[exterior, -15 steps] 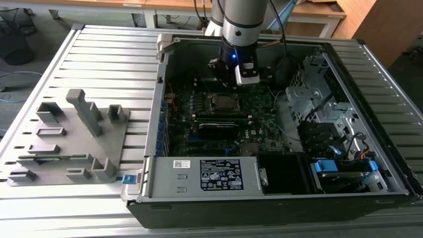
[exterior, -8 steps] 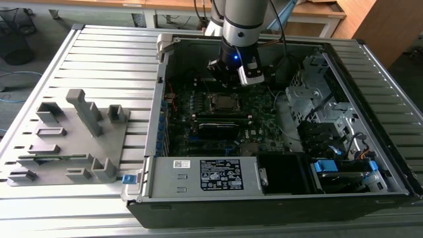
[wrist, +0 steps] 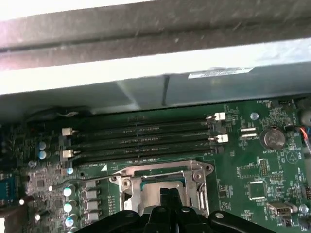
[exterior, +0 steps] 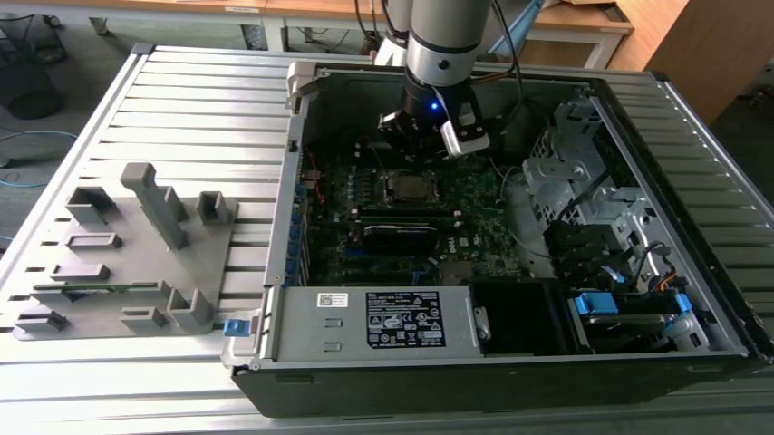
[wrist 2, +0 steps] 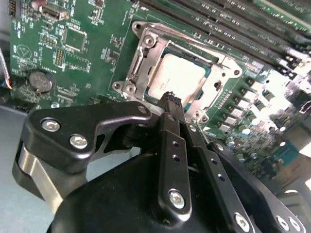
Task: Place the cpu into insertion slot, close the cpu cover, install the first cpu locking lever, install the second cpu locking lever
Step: 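Close the cpu cover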
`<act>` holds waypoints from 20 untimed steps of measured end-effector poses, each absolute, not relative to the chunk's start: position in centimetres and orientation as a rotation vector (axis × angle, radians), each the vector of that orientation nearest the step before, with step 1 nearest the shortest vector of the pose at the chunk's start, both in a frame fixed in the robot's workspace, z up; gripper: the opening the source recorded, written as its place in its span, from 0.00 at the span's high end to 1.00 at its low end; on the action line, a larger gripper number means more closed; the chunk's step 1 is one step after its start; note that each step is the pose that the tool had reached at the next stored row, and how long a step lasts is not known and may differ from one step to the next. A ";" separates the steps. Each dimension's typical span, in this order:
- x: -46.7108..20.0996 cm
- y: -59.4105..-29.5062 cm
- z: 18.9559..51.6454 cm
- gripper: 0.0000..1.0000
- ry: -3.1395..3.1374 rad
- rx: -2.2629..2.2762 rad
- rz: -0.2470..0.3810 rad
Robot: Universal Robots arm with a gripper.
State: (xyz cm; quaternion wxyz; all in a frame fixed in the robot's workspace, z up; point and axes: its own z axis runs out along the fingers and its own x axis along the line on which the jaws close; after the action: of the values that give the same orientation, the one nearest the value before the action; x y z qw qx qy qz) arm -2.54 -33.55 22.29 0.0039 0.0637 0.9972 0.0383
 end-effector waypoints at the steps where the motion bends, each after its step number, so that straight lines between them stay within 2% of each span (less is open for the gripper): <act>1: -2.6 -33.5 22.3 0.89 3.125 0.199 0.107; 6: -2.7 -33.5 22.2 0.89 3.125 0.191 0.033; 20: -4.1 -33.5 21.8 0.89 3.101 0.139 0.029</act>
State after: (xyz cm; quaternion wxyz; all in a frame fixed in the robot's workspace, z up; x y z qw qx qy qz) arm -4.13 -33.55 21.76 0.0189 0.0448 0.9988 0.0095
